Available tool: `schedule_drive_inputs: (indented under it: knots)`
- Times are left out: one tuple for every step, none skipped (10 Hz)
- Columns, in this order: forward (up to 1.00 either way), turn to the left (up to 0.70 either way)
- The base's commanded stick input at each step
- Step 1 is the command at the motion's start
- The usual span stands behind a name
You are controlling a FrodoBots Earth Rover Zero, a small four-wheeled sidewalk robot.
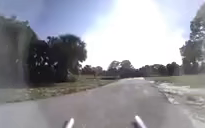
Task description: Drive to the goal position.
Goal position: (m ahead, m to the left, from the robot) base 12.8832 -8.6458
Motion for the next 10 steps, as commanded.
schedule_drive_inputs:
  knots:
    - [0.7, 0.0]
    - [0.7, 0.0]
    - [0.7, 0.0]
    - [0.7, 0.0]
    - [0.7, 0.0]
    - [0.7, 0.0]
    - [0.7, 0.0]
    - [0.7, -0.15]
    - [0.7, -0.35]
    - [0.7, -0.35]
